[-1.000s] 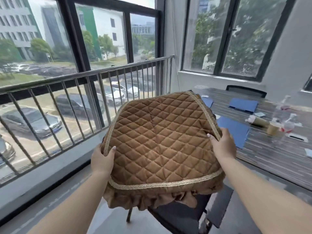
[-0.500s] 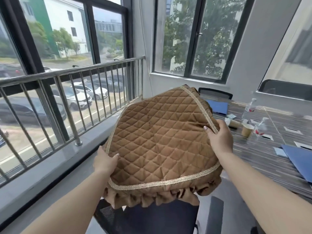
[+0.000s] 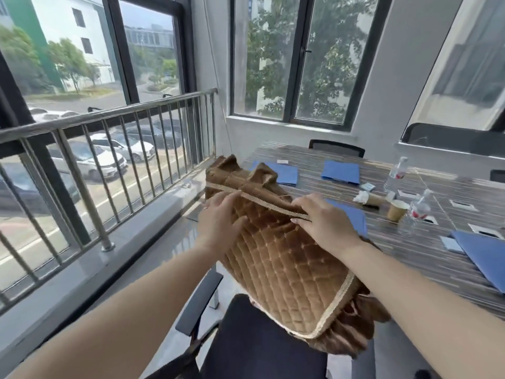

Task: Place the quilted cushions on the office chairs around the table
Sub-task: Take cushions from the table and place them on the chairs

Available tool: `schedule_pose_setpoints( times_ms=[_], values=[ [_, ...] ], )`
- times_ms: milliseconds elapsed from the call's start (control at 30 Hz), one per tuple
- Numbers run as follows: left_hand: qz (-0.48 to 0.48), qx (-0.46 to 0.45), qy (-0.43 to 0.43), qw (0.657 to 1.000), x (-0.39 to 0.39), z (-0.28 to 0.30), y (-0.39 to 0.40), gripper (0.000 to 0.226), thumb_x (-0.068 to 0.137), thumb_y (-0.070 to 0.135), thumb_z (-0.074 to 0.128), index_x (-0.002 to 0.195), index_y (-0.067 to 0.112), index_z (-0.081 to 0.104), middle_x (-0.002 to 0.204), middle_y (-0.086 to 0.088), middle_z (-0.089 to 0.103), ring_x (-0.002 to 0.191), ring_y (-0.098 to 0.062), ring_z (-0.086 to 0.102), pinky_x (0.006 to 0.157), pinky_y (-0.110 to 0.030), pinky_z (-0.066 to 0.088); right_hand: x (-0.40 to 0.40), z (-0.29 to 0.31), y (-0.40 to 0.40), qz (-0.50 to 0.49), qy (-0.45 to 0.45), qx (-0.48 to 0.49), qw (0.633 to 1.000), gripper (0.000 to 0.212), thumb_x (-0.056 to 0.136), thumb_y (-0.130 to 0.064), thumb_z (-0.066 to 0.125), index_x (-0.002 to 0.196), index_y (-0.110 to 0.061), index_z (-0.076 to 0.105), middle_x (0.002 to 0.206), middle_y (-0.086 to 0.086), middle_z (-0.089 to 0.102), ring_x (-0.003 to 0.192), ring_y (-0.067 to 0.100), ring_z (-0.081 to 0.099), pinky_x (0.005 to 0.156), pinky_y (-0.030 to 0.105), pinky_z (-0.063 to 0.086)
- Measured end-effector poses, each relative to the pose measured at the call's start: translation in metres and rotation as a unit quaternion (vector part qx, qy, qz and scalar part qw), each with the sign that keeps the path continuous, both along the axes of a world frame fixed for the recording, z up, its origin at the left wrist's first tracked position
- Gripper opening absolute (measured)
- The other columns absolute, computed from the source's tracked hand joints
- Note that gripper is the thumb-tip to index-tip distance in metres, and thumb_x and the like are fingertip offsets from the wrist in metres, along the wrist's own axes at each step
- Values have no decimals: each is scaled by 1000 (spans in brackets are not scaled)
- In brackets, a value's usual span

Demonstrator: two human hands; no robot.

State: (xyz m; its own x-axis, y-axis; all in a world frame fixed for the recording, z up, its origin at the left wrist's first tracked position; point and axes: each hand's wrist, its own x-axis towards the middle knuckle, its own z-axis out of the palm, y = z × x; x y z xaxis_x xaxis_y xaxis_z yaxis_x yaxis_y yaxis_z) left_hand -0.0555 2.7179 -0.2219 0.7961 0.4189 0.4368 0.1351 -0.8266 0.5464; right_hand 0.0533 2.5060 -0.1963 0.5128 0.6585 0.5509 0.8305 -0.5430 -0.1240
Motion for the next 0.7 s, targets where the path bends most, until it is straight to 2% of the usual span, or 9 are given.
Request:
schedule_pose_setpoints(
  times_ms=[100,167,267,333,400,467,533,633,700],
  values=[
    [-121,215,-19,969,13,13,1,66,80,40,68,142,29,45,149,3,44,140,-23,35,116,-47,21,-3,7,6,42,-138,-79,986,34,71,-25,81,100,-26,63,87,-3,65,55,23,64,41,26,39],
    [-189,268,51,943,24,20,7,63,82,51,62,140,33,45,143,6,52,135,-21,43,113,-45,28,-3,10,15,50,-191,-103,975,31,73,-19,79,100,-25,66,86,-2,66,53,23,63,41,28,43],
    [-182,207,146,950,29,27,2,41,87,56,52,121,34,57,113,7,69,107,-23,63,86,-37,49,-1,14,19,53,-207,-102,972,32,73,-16,77,102,-23,64,92,0,66,67,24,65,59,37,51],
    [-158,172,115,966,30,28,3,28,90,52,50,107,32,60,97,5,71,94,-25,65,73,-34,49,-4,18,24,7,-185,-71,980,41,68,-19,82,105,-21,65,102,3,66,90,26,66,79,43,50],
    [-142,139,93,976,31,28,9,25,90,53,49,96,31,60,85,5,68,86,-25,64,67,-33,47,-13,11,23,-88,-151,-28,984,58,66,-28,84,119,-18,61,123,8,60,114,29,58,96,44,45],
    [-140,70,95,983,33,32,17,25,89,54,51,85,30,57,72,6,62,76,-24,61,62,-33,44,-22,-9,8,-203,-49,41,977,75,72,-36,79,137,-18,46,145,12,43,135,29,40,109,42,33],
    [-143,-36,82,986,29,37,26,24,88,51,56,78,29,58,64,7,59,68,-22,59,58,-31,42,-31,-43,-14,-306,108,108,940,87,77,-43,73,147,-16,30,155,12,26,143,28,25,114,41,25],
    [-141,-198,24,970,22,45,36,18,89,43,61,78,29,64,70,1,67,67,-18,61,63,-33,47,-41,-97,-40,-418,346,178,821,101,78,-52,69,152,-14,11,157,14,21,144,32,22,114,44,26],
    [-134,-326,-12,936,18,48,42,19,88,40,64,81,22,68,77,-3,73,72,-21,68,74,-38,55,-45,-121,-45,-437,449,233,744,108,74,-56,69,153,-14,9,154,15,28,140,34,30,112,46,32]
  ],
)
